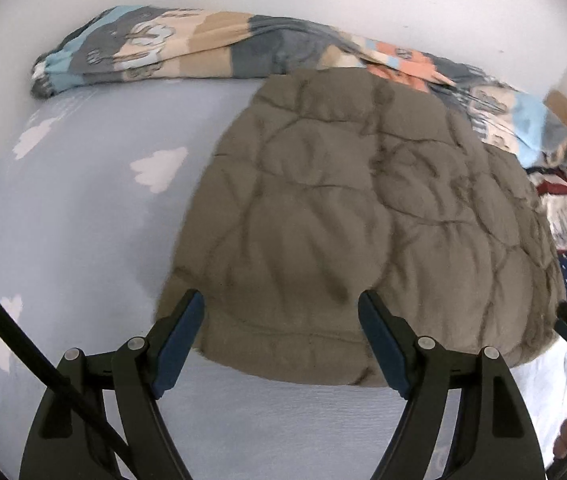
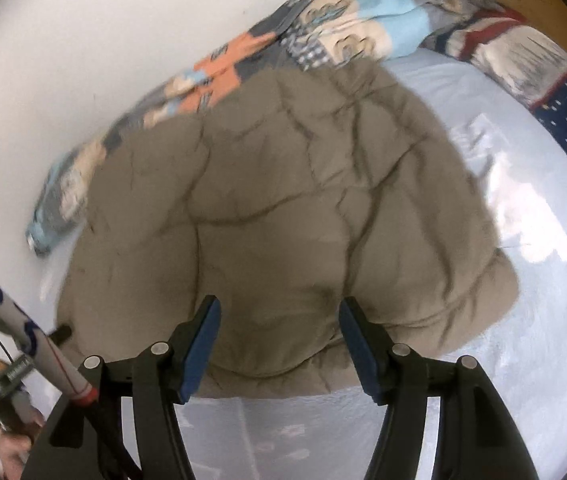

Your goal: Fold large clothes

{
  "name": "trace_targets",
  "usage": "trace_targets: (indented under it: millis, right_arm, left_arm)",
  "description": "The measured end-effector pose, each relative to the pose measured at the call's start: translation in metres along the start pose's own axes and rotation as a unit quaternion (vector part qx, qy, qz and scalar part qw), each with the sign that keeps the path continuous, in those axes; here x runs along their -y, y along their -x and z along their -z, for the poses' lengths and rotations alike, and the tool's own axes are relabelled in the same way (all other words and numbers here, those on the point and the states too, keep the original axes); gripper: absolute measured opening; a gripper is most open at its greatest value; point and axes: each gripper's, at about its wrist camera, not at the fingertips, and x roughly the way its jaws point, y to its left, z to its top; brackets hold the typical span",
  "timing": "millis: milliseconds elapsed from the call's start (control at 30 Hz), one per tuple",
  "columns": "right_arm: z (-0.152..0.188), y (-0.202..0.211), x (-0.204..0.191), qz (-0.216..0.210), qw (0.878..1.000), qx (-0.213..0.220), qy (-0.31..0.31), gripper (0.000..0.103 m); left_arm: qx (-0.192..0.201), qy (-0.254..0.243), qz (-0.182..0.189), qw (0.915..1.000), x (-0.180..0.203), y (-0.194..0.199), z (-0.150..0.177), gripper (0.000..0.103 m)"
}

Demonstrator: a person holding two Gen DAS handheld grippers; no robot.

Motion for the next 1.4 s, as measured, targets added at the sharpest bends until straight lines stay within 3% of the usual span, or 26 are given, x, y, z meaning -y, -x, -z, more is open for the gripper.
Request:
trace_targets:
  millis: [167,333,533,700,867,1067,1400]
  right_arm:
    - [-0.002,0.003,0.025,0.011,0.999,-0.002,-0.038,0.067]
    - [-0.001,-0.018,0.040,0.010,0.997,-0.048,-0.064,0.067]
    - [-0.016,0.010,0.050,-0.014,0.994,-0.020,-0.105,0.068]
    - [-0.016,0.037,0.089,-0.005,0.982,-0.002,-0.187,0.070]
    - [-0.003,0.042,0.123,0.001,0.970,-0.014,-0.244,0.072]
    - [0.007,0.033,0.141,-0.003,0.958,-0.030,-0.284,0.073]
    - [0.018,0.003,0.149,-0.051,0.941,-0.030,-0.333,0.074]
  left_arm:
    - [-0.027,0.035,-0.021,0.9988,-0.021,-0.019,0.000,0.079]
    - [-0.050,0.024,-0.039,0.9977,-0.017,-0.029,0.001,0.084]
    - [-0.045,0.091,0.012,0.9948,-0.040,-0.009,-0.007,0.084]
    - [-0.052,0.144,0.031,0.9878,-0.071,-0.003,-0.006,0.084]
    - [-0.074,0.216,0.063,0.9716,-0.102,-0.008,0.001,0.084]
    - [-0.098,0.273,0.118,0.9497,-0.110,-0.026,0.015,0.084]
    - [-0.073,0.342,0.172,0.9208,-0.102,-0.060,0.026,0.084]
